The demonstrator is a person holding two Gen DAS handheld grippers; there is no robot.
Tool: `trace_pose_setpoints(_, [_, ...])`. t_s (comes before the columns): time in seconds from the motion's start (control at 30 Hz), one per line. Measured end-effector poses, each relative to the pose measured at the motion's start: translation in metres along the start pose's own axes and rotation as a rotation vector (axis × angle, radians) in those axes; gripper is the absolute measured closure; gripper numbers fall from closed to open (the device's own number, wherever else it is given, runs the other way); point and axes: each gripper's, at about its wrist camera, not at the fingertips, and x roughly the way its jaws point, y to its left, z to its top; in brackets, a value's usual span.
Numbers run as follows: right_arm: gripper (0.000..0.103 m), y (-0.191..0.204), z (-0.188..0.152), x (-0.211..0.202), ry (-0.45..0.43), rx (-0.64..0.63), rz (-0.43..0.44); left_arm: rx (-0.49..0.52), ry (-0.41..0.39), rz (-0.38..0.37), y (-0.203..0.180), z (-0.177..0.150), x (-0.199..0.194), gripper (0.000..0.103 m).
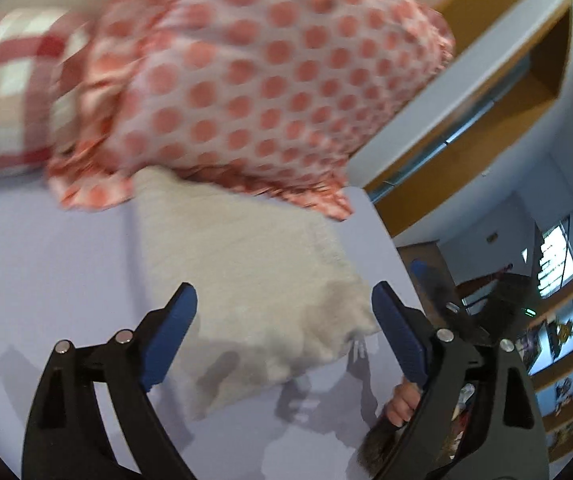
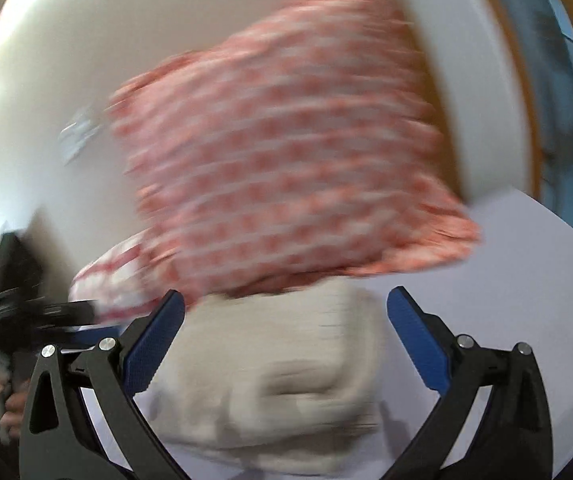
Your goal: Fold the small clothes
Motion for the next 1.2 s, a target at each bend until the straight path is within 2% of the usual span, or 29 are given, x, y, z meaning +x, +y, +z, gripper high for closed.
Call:
trace_pose_setpoints(0.07, [0.001, 0.026, -0.004, 0.004, 0.028, -0.065, 0.096, -0.033, -0.001, -0.056, 0.018, -0.005, -0.007, 0.014])
trace_pose_setpoints(0.13, [0.001, 0.042, -0.012, 0.017, 0.097, -0.103, 0.136, -0.045, 0.002, -0.113, 0.024, -0.008, -0.005, 0.014])
trace_pose_setpoints(0.17, [0.001, 0.043, -0.016, 0.025, 0.141, -0.107, 0.116, -0.043, 0.004, -0.125, 0.024, -0.009, -0.007, 0.014])
trace_pose_setpoints(0.23, [0.001, 0.032, -0.030, 0.050, 0.289, -0.087, 0.006, -0.031, 0.023, -0.144, 0.021, -0.011, -0.004, 0.014])
trace_pose_setpoints(0.27, [0.001, 0.019, -0.044, 0.064, 0.407, -0.061, -0.074, -0.022, 0.039, -0.152, 0.019, -0.014, -0.002, 0.014])
trace_pose_setpoints(0.3, [0.001, 0.007, -0.058, 0.070, 0.486, -0.037, -0.122, -0.006, 0.051, -0.166, 0.017, -0.017, -0.001, 0.014])
trace_pose_setpoints(0.4, [0.001, 0.011, -0.068, 0.049, 0.465, -0.107, -0.139, 0.049, 0.065, -0.200, 0.012, -0.023, 0.000, 0.014])
trace_pose_setpoints(0.57, [0.001, 0.009, -0.029, 0.012, 0.288, -0.001, -0.045, 0.083, 0.089, -0.254, -0.007, -0.028, 0.025, 0.013])
trace_pose_setpoints(0.63, [0.001, 0.002, -0.020, 0.016, 0.272, 0.039, -0.023, 0.093, 0.113, -0.240, -0.011, -0.031, 0.041, 0.013])
trace_pose_setpoints(0.73, [0.003, -0.010, -0.028, 0.040, 0.341, 0.066, -0.071, 0.081, 0.183, -0.176, -0.004, -0.044, 0.066, 0.013])
trace_pose_setpoints(0.8, [0.008, -0.020, -0.046, 0.059, 0.449, 0.050, -0.196, 0.111, 0.203, -0.128, 0.000, -0.054, 0.075, 0.019])
trace_pose_setpoints(0.83, [0.007, -0.025, -0.056, 0.067, 0.498, 0.041, -0.238, 0.147, 0.200, -0.112, -0.001, -0.058, 0.075, 0.023])
trace_pose_setpoints(0.87, [0.006, -0.032, -0.066, 0.073, 0.522, 0.051, -0.234, 0.172, 0.209, -0.090, -0.002, -0.063, 0.074, 0.026])
trace_pose_setpoints(0.9, [0.006, -0.032, -0.066, 0.069, 0.501, 0.053, -0.226, 0.184, 0.223, -0.077, -0.003, -0.065, 0.074, 0.026])
trace_pose_setpoints(0.97, [0.006, -0.030, -0.059, 0.063, 0.488, 0.061, -0.227, 0.225, 0.257, -0.038, -0.004, -0.071, 0.071, 0.029])
trace_pose_setpoints(1.03, [0.006, -0.034, -0.048, 0.054, 0.448, 0.075, -0.220, 0.249, 0.253, -0.026, -0.002, -0.072, 0.059, 0.028])
trace_pose_setpoints(1.1, [0.005, -0.048, -0.035, 0.048, 0.426, 0.130, -0.188, 0.195, 0.191, -0.055, 0.011, -0.063, 0.037, 0.020])
trace_pose_setpoints(1.13, [0.005, -0.057, -0.032, 0.050, 0.434, 0.159, -0.172, 0.168, 0.162, -0.054, 0.018, -0.058, 0.030, 0.014])
trace_pose_setpoints(1.2, [0.005, -0.072, -0.032, 0.061, 0.479, 0.223, -0.145, 0.074, 0.114, -0.031, 0.039, -0.043, 0.020, 0.012])
